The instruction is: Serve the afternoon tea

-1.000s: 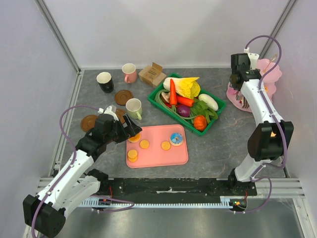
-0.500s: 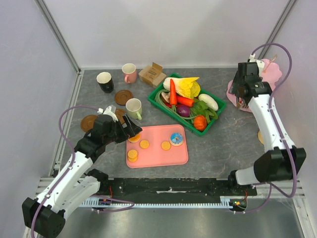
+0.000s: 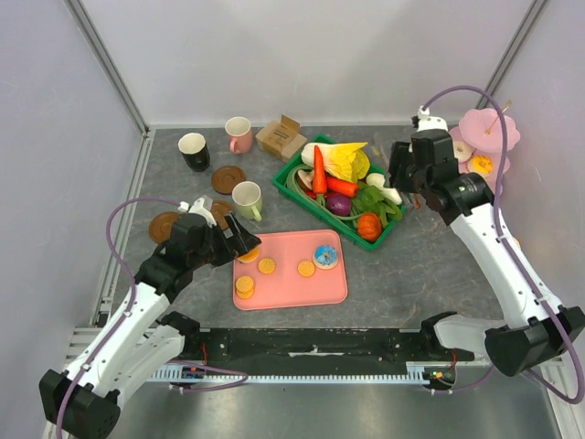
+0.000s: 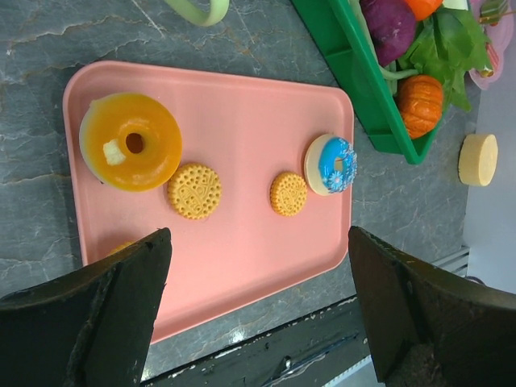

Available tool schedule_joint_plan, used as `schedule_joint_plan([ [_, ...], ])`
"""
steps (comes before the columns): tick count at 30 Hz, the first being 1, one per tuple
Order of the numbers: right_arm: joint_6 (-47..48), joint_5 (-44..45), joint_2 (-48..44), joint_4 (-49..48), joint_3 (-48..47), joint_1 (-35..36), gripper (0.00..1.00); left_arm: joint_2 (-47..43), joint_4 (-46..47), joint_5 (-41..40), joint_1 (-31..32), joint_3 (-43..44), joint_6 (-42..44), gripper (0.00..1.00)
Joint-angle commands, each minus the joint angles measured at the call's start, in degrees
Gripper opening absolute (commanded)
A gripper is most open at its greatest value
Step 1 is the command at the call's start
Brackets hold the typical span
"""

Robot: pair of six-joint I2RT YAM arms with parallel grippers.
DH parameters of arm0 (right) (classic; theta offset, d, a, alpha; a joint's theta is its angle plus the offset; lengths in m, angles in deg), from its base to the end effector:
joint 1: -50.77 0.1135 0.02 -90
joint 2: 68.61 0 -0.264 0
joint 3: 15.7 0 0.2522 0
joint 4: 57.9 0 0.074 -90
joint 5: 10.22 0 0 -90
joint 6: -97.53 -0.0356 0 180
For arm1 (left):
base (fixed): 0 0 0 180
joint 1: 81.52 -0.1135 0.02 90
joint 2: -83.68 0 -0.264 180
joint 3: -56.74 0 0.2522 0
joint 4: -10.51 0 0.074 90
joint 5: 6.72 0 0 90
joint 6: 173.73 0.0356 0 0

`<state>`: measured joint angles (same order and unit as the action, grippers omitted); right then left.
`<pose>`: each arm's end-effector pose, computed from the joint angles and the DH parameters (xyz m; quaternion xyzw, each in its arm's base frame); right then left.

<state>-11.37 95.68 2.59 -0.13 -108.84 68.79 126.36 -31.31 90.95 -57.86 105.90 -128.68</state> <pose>0.2470 0.0701 0.3943 0.0697 0.8813 0.0260 0.4667 0.1498 -0.0708 0.2577 -0.1336 0.8768 -0.3073 0.3449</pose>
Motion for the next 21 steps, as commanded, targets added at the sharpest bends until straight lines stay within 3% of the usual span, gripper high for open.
schedule_joint_plan([
  [1, 0.17, -8.41, -3.6, -4.27, 2.29, 4.64, 0.63, -1.19, -2.7, -0.63, 0.16, 1.87, 0.04, 0.96],
  [5, -0.09, -14.48, -6.24, -5.34, 5.71, 9.21, 0.63, -2.15, -4.9, -1.59, 0.16, 2.66, 0.21, 0.96],
  [12, -3.78, -15.73, -8.09, -3.58, 12.13, 19.93, 0.63, -3.65, -5.69, -1.25, 0.16, 1.87, -0.67, 0.96],
  [21, -6.68, -0.09, -2.91, 7.75, 10.21, 34.61, 0.63, -4.09, -6.05, -0.63, 0.07, 1.34, -0.67, 0.96],
])
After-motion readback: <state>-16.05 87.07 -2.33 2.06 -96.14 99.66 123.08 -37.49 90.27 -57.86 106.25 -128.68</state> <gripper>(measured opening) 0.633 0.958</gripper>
